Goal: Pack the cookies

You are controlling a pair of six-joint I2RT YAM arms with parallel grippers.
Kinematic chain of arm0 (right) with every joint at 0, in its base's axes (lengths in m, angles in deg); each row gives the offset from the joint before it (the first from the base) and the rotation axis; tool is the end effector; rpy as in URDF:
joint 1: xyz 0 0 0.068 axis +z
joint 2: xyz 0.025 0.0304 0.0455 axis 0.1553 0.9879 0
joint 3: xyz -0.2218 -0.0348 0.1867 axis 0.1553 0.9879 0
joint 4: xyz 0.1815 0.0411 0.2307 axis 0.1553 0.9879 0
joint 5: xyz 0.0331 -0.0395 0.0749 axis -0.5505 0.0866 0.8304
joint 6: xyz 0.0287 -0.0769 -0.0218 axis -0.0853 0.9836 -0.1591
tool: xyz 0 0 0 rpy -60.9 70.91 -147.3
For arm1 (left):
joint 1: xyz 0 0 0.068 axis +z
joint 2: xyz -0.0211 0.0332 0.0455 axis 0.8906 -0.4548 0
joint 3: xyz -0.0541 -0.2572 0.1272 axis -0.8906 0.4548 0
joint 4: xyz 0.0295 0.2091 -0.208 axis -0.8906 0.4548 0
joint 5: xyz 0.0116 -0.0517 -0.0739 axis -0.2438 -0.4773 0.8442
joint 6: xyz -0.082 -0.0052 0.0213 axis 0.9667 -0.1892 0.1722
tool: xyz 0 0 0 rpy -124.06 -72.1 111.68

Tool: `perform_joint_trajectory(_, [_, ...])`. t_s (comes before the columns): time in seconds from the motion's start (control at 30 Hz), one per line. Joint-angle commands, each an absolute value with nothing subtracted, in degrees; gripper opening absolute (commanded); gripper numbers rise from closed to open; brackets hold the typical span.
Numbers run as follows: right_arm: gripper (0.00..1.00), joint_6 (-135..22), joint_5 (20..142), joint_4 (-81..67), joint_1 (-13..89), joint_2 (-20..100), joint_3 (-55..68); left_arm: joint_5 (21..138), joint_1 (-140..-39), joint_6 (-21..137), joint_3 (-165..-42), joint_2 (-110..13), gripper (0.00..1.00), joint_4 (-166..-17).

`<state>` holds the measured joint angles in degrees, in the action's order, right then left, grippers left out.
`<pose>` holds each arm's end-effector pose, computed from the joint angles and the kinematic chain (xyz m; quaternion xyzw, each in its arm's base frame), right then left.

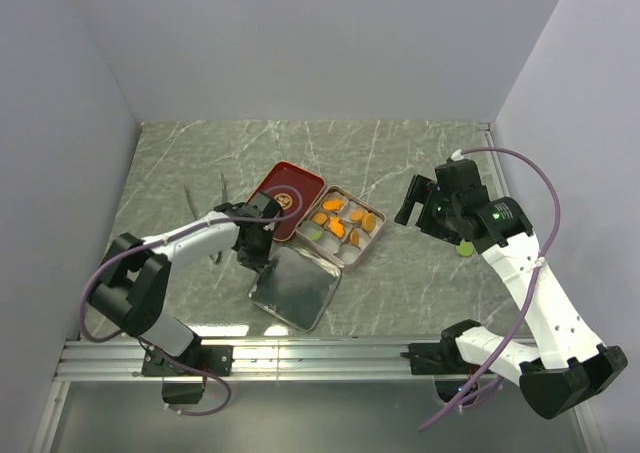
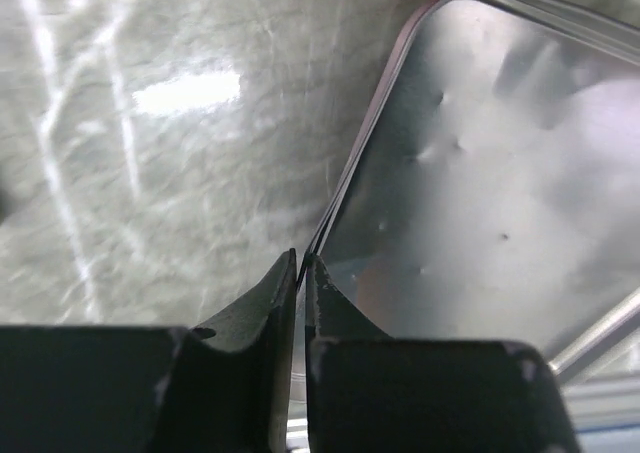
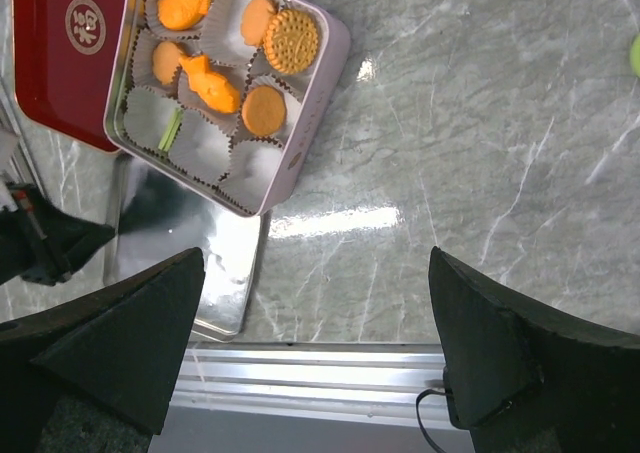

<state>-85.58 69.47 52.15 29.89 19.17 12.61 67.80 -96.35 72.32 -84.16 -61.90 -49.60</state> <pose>0.2289 0.0822 0.3513 0.1346 0.9297 0.1343 0.3154 0.2638 -0.1685 0.1364 0.0575 0.9901 -0.0358 0.1226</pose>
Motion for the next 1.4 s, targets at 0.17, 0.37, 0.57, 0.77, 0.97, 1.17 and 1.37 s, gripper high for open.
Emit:
perform_joint_trajectory(0.17, [1.0,-85.7,68.14,51.36,29.41,18.7,12.14,66.07,-96.61,69.82,-91.3,-51.07,0.0,-41.88])
perform_joint_trajectory(0.37, [1.0,-85.43,69.01,51.18,29.41,19.41,11.09,65.73,-96.52,69.55,-96.39,-46.05,0.0,-37.65])
perform_joint_trajectory(0.57, [1.0,-85.61,73.14,49.61,29.5,20.55,9.33,64.23,-96.61,70.34,-102.63,-44.64,0.0,-34.05])
perform_joint_trajectory(0.77, [1.0,-86.48,85.78,44.17,29.5,23.27,8.45,63.62,-96.61,70.17,-110.36,-45.61,0.0,-31.41])
perform_joint_trajectory(0.97, [1.0,-90.17,98.62,36.95,29.42,26.96,7.22,63.44,-96.52,70.69,-118.28,-45.96,0.0,-29.83])
perform_joint_trajectory(1.17, [1.0,-93.25,104.42,32.38,29.59,29.43,8.71,63.97,-96.43,71.4,-122.68,-47.19,0.0,-30.44])
perform_joint_trajectory(1.37, [1.0,-99.49,108.74,25.87,28.89,29.87,10.65,62.3,-96.52,72.36,-127.07,-48.51,0.0,-31.23])
